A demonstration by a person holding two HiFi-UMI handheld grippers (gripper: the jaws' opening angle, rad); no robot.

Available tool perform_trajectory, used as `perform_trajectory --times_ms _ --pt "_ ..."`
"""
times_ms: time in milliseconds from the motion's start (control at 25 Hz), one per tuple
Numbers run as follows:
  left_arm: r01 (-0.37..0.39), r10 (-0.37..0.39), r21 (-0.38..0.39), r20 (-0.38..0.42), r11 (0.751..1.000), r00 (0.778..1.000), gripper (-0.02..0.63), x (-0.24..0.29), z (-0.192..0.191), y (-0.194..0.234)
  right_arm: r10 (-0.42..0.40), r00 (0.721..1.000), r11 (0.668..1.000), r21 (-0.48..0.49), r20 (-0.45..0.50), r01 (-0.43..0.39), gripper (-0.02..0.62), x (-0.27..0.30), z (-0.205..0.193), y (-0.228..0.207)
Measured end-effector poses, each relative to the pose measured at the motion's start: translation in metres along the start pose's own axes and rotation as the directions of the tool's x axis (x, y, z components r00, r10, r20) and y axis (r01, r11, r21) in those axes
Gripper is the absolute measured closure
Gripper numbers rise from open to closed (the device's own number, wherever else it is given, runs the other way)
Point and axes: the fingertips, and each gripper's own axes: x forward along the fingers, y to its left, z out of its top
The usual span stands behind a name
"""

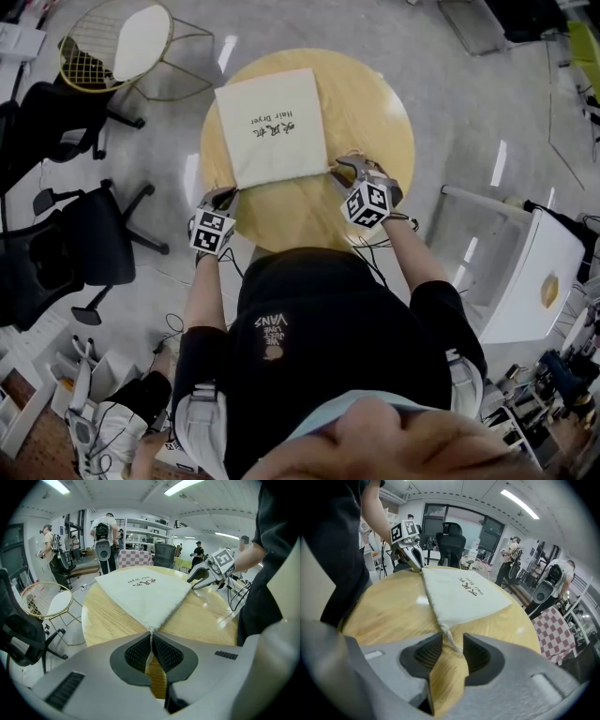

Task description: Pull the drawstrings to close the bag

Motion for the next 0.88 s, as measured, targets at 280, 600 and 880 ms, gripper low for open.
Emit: perform_trajectory --times_ms 280,600,880 --pt "0.002 -0.002 -0.003 -0.004 1.0 1.0 0.58 0.002 0.0 -0.001 0.011 1.0 0.999 -0.042 -0.008 -0.012 0.514 0.005 -0.001 0.004" --pt "0.006 -0.006 -0.006 -0.01 1.0 1.0 0.581 0.004 -0.002 0.0 0.044 0.999 0.998 -0.055 0.008 -0.043 0.568 0.009 -0.002 0.012" --pt "0.008 -0.008 -0.008 -0.013 1.0 1.0 0.58 0.005 -0.002 0.002 0.057 0.998 0.998 0.023 0.028 -0.058 0.581 0.009 -0.002 0.01"
